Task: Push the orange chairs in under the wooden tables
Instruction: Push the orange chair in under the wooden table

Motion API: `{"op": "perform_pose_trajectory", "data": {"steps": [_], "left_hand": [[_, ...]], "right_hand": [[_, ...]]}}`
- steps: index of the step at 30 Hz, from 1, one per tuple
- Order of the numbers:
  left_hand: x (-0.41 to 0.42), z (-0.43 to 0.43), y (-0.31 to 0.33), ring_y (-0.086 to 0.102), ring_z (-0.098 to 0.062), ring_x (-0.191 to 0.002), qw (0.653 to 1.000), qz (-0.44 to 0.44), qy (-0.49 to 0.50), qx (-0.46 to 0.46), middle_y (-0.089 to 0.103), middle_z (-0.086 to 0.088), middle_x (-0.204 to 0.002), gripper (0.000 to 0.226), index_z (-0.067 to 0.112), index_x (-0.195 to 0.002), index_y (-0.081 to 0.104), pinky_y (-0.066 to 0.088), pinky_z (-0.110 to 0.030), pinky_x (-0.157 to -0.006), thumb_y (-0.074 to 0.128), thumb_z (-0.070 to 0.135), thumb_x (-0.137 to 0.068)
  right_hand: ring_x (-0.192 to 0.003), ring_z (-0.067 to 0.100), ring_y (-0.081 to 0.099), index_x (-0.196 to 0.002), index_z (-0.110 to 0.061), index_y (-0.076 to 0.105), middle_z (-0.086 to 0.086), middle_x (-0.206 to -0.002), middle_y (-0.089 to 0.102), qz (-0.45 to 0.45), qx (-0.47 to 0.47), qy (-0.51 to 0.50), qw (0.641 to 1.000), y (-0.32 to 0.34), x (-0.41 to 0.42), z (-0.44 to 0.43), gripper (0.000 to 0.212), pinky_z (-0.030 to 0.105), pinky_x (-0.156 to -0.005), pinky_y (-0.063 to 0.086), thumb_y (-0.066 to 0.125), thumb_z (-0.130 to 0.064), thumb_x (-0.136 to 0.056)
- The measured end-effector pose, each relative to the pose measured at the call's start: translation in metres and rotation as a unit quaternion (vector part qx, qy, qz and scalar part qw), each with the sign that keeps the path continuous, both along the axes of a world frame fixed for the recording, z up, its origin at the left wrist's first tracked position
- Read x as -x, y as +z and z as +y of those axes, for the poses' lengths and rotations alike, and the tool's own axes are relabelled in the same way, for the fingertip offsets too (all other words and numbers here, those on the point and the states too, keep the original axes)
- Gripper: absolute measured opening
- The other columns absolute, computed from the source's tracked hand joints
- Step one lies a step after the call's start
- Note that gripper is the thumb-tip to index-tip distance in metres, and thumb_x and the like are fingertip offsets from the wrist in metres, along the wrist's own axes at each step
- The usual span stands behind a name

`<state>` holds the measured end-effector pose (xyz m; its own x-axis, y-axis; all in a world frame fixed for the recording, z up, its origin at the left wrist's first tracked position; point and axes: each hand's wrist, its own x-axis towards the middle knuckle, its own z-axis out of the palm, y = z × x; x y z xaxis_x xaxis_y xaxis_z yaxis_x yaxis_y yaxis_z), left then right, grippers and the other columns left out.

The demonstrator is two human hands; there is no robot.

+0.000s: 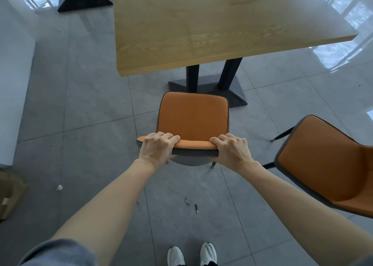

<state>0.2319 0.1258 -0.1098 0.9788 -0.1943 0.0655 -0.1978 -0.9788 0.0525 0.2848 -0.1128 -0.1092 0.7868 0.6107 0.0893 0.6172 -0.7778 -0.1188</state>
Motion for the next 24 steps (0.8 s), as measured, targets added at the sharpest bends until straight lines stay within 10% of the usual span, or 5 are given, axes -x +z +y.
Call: {"op": "perform_pose_trajectory", "data": {"steps": [11, 18, 24], "left_hand": [[-0.022, 0.011, -0.005, 0.067, -0.026, -0.066, 1.0, -0.012, 0.017, -0.021, 0.071, -0.001, -0.074, 0.048, 0.017, -0.086, 0.069, 0.052, -0.036, -0.059, 0.091, 0.036, -0.048], [-0.01, -0.016, 0.028, 0.059, -0.027, -0.101, 0.99, 0.079, 0.093, -0.074, 0.065, -0.003, -0.107, 0.036, 0.02, -0.113, 0.056, 0.045, -0.042, -0.086, 0.068, 0.035, -0.083], [0.018, -0.052, 0.067, 0.058, -0.027, -0.094, 0.994, 0.041, 0.078, -0.06, 0.065, -0.007, -0.102, 0.02, 0.013, -0.109, 0.06, 0.047, -0.038, -0.074, 0.05, 0.016, -0.092]], "right_hand": [[-0.058, 0.025, 0.057, -0.085, -0.018, 0.067, 0.0, -0.066, 0.062, -0.002, 0.006, -0.008, 1.0, -0.001, -0.017, 0.012, 0.038, 0.029, -0.041, 0.045, 0.079, -0.041, -0.057], [-0.091, 0.026, 0.057, -0.114, -0.018, 0.054, 0.004, -0.1, 0.063, 0.087, 0.048, -0.058, 0.993, 0.028, -0.002, 0.018, 0.045, 0.04, -0.075, 0.048, 0.063, -0.047, -0.08], [-0.094, 0.027, 0.055, -0.106, -0.011, 0.057, 0.009, -0.102, 0.061, 0.043, 0.054, -0.105, 0.992, 0.069, 0.035, -0.002, 0.031, 0.039, -0.08, 0.044, 0.056, -0.036, -0.088]]}}
